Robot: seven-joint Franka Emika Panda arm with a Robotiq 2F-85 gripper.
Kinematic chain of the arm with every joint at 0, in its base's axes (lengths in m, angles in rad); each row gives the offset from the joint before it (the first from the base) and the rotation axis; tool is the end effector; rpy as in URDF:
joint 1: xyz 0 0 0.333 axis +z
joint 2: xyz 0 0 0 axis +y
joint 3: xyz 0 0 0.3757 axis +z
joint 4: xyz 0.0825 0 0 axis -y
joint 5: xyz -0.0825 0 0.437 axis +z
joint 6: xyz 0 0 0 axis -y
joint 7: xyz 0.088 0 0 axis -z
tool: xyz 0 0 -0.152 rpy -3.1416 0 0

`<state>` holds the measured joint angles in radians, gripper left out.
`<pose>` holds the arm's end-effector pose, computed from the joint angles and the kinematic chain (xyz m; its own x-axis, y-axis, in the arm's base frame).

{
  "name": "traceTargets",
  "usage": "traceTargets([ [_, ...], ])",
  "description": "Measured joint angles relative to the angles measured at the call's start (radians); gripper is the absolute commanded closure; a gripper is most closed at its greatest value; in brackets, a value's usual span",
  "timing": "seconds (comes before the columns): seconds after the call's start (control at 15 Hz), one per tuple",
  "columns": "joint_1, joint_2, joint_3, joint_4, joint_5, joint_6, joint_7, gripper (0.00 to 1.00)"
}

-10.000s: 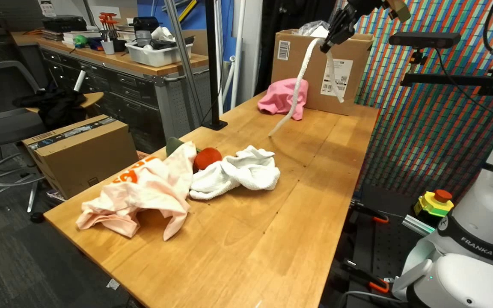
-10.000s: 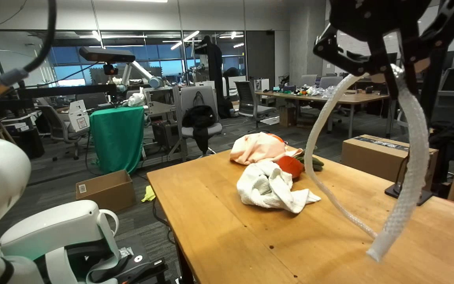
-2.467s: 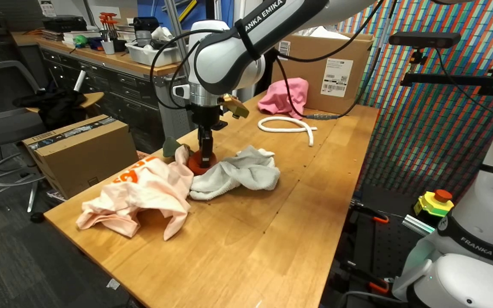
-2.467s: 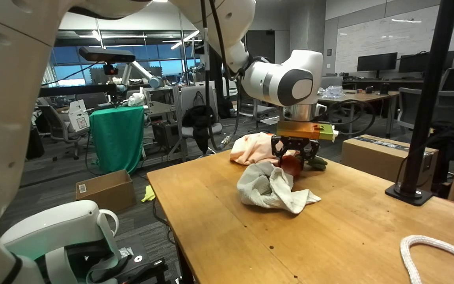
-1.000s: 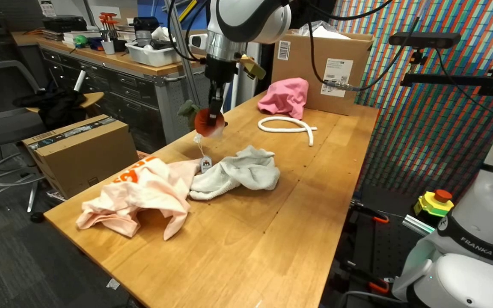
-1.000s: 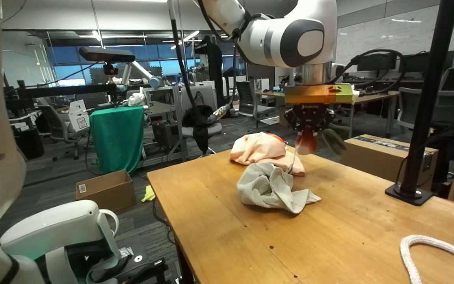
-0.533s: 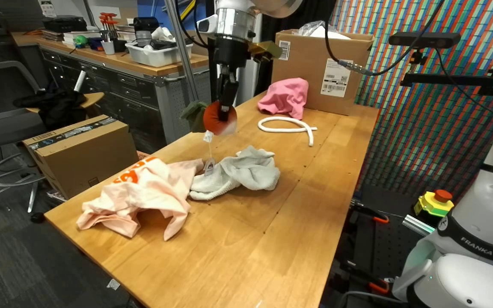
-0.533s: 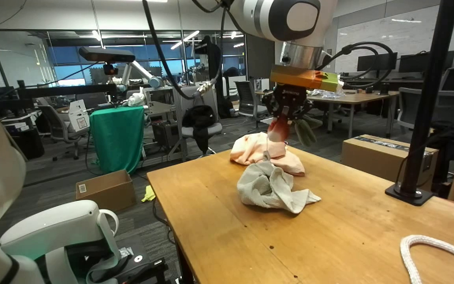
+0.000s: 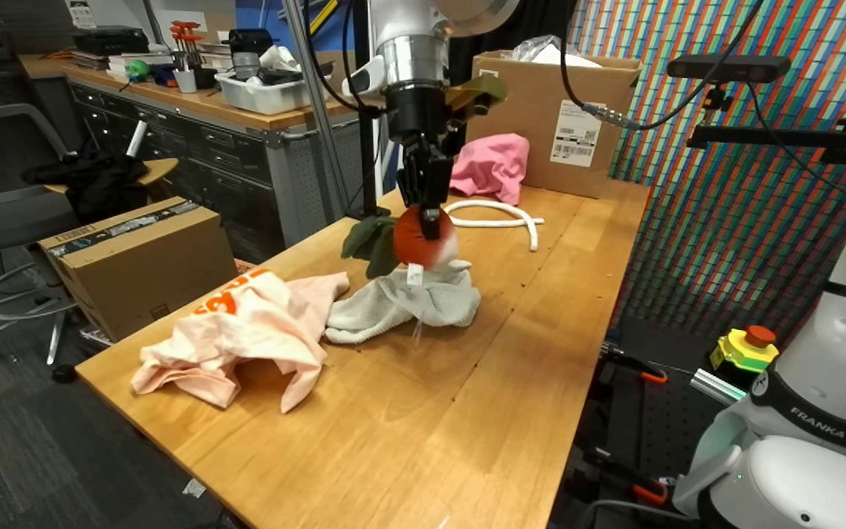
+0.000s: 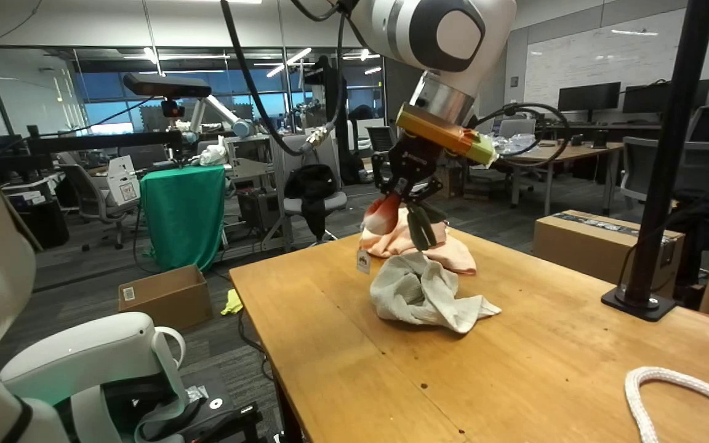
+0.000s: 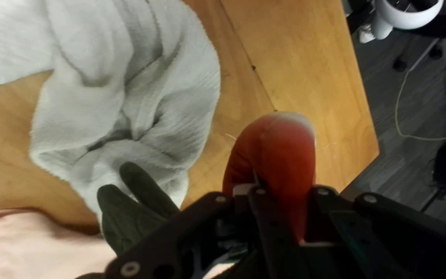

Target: Separate the objects on the table.

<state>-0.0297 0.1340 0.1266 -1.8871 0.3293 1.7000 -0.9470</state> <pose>0.5931 0.1009 0.4145 0.5926 0.8031 0.0616 0.7382 -0.5110 -0.4404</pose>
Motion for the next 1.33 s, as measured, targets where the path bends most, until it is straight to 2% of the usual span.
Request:
traceTargets([
  [0.33, 0.084, 0.053, 0.031, -0.009, -0.040, -0.109, -0.029, 0.94],
  [0.67, 0.146, 0.157, 0.071, 0.001, -0.054, -0.121, -0.051, 0.94],
  [1.33, 0.154, 0.279, 0.104, 0.074, -0.002, -0.153, -0.072, 0.95],
])
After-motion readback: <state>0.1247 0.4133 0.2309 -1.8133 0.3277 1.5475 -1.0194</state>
